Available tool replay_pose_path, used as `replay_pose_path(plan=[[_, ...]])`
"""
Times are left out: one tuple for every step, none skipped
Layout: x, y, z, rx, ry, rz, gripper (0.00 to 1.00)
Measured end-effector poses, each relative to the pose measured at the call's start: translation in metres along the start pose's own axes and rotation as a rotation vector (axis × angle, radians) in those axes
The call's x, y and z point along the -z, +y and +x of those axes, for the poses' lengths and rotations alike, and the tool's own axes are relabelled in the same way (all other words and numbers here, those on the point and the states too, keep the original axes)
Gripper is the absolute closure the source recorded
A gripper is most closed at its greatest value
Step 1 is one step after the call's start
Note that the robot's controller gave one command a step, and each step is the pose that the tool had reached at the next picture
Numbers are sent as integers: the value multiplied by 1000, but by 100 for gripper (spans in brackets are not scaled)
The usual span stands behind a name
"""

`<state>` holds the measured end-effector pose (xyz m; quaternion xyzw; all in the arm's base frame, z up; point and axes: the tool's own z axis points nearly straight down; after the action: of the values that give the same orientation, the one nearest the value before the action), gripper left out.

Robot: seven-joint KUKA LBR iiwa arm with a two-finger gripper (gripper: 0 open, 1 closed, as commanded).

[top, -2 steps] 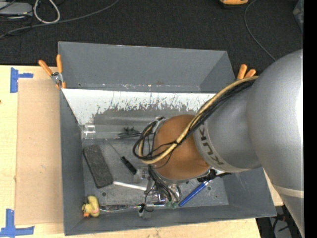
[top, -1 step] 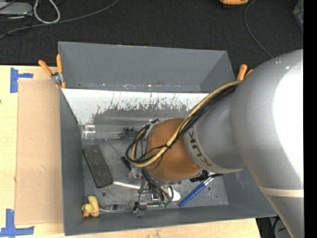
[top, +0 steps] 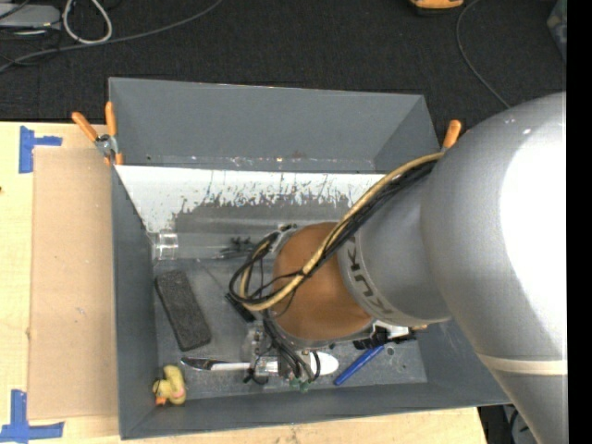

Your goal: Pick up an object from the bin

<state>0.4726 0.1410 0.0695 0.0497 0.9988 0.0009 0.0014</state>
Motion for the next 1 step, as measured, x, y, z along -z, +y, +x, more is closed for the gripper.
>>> replay_pose_path(plan=[[0,1,1,-15,2,0,100]])
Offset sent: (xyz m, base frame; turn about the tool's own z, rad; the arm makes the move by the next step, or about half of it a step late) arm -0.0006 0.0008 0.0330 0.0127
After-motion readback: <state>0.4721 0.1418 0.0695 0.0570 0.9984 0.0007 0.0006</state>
